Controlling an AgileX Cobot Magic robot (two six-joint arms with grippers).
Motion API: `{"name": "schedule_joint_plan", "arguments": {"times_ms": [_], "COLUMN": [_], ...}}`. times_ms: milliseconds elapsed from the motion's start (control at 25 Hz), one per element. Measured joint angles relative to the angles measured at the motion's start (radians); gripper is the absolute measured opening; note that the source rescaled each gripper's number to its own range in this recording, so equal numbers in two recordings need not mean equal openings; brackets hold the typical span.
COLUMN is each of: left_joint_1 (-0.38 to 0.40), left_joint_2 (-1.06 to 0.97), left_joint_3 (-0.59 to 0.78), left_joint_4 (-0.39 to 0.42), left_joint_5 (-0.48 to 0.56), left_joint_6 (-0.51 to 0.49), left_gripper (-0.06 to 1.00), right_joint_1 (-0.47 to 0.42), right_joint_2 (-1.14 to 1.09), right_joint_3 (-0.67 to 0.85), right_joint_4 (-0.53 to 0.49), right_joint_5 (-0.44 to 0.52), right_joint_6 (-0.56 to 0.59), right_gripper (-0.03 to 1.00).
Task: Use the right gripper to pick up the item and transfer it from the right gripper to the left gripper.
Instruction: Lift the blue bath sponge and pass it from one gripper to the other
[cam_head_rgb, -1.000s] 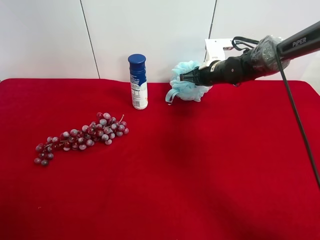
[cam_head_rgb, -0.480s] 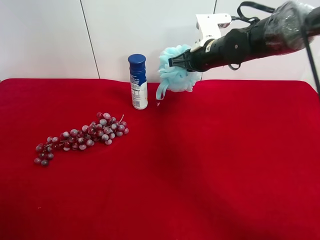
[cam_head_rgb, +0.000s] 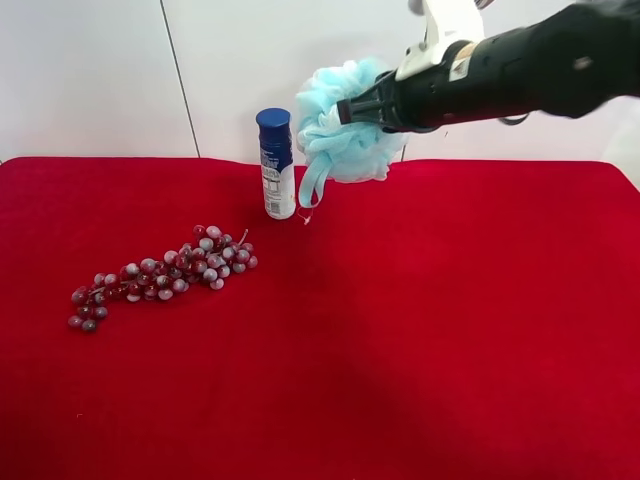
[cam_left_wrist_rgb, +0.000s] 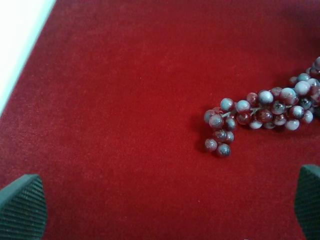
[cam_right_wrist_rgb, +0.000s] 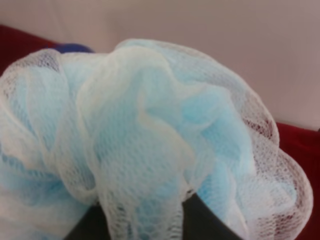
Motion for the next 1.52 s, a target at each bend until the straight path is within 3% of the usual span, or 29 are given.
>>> {"name": "schedule_joint_plan", "arguments": {"times_ms": [440, 1200, 1520], "left_joint_1": [0.0, 0.0, 0.0], "left_joint_2": [0.0, 0.057, 0.117], "left_joint_3": [0.0, 0.0, 0.0], "left_joint_4": [0.0, -0.007, -0.009], "left_joint_5": [0.0, 0.0, -0.001], "left_joint_6": [0.0, 0.008, 0.011], "left_gripper": [1.0, 1.0, 1.0], "right_joint_1": [0.209, 0.221, 0.334], "right_joint_2": [-0.112, -0.007, -0.005], "right_joint_3": [0.024, 0.024, 0.024], "right_joint_4": [0.0, 0.0, -0.074], "right_joint_5": [-0.009, -0.122, -0.123], "right_joint_6": [-0.031, -0.031, -0.031], "right_gripper": [0.02, 0.02, 0.01]}}
